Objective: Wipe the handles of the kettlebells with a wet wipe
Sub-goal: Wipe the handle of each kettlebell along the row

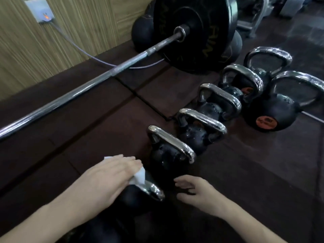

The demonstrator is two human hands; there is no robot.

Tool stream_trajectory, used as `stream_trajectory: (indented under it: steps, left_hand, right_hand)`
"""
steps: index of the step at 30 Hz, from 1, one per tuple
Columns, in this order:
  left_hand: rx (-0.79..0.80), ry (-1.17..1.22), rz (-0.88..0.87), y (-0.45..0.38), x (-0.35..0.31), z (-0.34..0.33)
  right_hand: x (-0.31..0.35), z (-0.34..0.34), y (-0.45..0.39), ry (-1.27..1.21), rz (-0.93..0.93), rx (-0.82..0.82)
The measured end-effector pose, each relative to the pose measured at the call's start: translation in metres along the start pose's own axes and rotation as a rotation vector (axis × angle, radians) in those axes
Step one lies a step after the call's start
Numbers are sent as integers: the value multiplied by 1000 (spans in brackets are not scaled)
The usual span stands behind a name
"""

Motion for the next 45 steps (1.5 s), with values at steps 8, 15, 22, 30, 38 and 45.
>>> stream_trajectory:
  steps: [8,15,22,30,38,45]
  left_hand:
    - [-204,435,772,-23,47,37]
    - [-138,435,490,-104,10,17]
    - [104,203,260,-135,-37,-10]
    - [245,-296,127,-174,-51,-17]
    - [170,-352,-101,-161,-76,-56]
    - [91,-158,447,-150,31,-27]
  right_hand:
    - [-4,72,-13,-25,177,-286]
    - [16,56,-55,-45,259,-252]
    - [9,50,-60,-35,239,-332]
    - [0,49,-67,13,185,-338]
    - [-6,46,-67,98,226,-394]
    - [-2,49,-65,-142,241,-320]
Point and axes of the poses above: each hand's wrist, its own y-axis away from the middle knuckle, its own z-axis out of the back of the hand, x = y × z, the point moved 6 cm from there along -y, towards the middle knuckle, and after that the axes turned 8 degrees about x, right-handed, at the moved point
